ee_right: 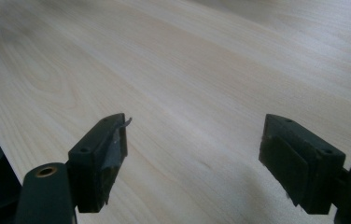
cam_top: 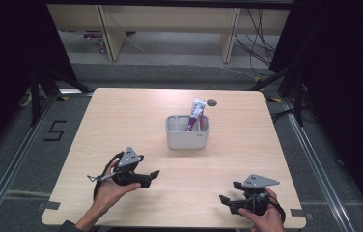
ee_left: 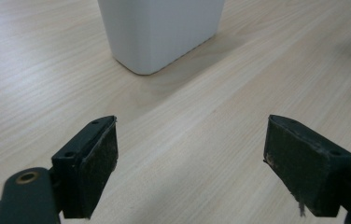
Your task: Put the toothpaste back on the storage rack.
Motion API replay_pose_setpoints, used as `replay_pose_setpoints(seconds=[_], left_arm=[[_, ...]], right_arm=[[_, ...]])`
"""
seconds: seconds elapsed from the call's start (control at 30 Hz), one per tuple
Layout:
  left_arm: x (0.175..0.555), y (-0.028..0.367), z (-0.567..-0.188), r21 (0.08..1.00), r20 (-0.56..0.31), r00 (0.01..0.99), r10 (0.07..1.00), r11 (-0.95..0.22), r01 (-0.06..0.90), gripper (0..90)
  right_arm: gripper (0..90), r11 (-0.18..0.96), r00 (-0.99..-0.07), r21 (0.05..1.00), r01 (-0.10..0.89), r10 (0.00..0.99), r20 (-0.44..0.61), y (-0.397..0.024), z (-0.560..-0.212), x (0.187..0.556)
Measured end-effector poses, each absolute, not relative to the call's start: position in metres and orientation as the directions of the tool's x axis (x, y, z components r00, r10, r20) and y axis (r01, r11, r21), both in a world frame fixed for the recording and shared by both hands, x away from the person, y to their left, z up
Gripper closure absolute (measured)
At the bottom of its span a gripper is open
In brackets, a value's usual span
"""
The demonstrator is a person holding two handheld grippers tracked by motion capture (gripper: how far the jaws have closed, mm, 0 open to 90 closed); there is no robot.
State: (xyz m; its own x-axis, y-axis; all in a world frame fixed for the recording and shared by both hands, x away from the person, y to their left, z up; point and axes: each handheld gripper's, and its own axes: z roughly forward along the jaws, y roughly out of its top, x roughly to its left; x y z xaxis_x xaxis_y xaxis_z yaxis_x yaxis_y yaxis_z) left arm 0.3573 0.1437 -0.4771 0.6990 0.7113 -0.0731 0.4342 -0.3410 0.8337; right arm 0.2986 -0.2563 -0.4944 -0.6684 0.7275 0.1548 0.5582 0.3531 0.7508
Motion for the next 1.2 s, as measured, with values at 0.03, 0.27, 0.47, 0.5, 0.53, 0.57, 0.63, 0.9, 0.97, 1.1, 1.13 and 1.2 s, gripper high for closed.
replay_pose_setpoints(seconds=[0.03,0.27,0.47,0.5,0.53,0.57,0.63,0.9,0.97,1.1,1.13,1.2], left_arm=[[0.357,0.144,-0.478,0.834,-0.072,0.706,0.704,-0.346,0.43,17.3],[0.349,0.146,-0.485,0.823,-0.063,0.71,0.701,-0.366,0.434,17.1],[0.343,0.148,-0.488,0.823,-0.067,0.708,0.703,-0.362,0.437,17.0],[0.343,0.15,-0.489,0.818,-0.05,0.715,0.698,-0.381,0.43,17.0],[0.343,0.15,-0.489,0.818,-0.05,0.715,0.698,-0.381,0.43,16.9],[0.34,0.15,-0.491,0.816,-0.044,0.714,0.698,-0.387,0.429,16.9],[0.336,0.151,-0.493,0.812,-0.039,0.712,0.701,-0.393,0.432,16.9],[0.324,0.152,-0.499,0.799,-0.029,0.731,0.682,-0.424,0.427,16.9],[0.32,0.152,-0.499,0.795,-0.025,0.737,0.676,-0.433,0.425,16.9],[0.314,0.151,-0.499,0.798,-0.018,0.741,0.671,-0.437,0.415,16.9],[0.312,0.152,-0.499,0.789,-0.006,0.741,0.671,-0.453,0.416,16.9],[0.308,0.152,-0.5,0.795,-0.018,0.744,0.668,-0.442,0.416,16.9]], right_arm=[[24.1,0.354,-0.668,0.751,0.558,0.728,0.153,-0.256,-0.494,0.299],[24.1,0.351,-0.666,0.751,0.559,0.729,0.155,-0.256,-0.494,0.299],[24.1,0.356,-0.667,0.753,0.553,0.731,0.144,-0.258,-0.495,0.299],[24.1,0.352,-0.67,0.754,0.555,0.726,0.155,-0.257,-0.495,0.299],[24.0,0.349,-0.666,0.746,0.567,0.727,0.166,-0.257,-0.495,0.299],[24.0,0.35,-0.67,0.747,0.566,0.723,0.168,-0.257,-0.495,0.299],[24.0,0.353,-0.672,0.747,0.563,0.722,0.165,-0.256,-0.495,0.298],[24.0,0.363,-0.675,0.746,0.558,0.722,0.153,-0.255,-0.495,0.298],[24.0,0.364,-0.678,0.748,0.555,0.719,0.153,-0.255,-0.495,0.298],[24.0,0.355,-0.671,0.741,0.57,0.721,0.17,-0.255,-0.495,0.298],[24.0,0.361,-0.676,0.745,0.561,0.72,0.16,-0.256,-0.495,0.299],[24.0,0.343,-0.665,0.746,0.571,0.727,0.175,-0.255,-0.495,0.297]])
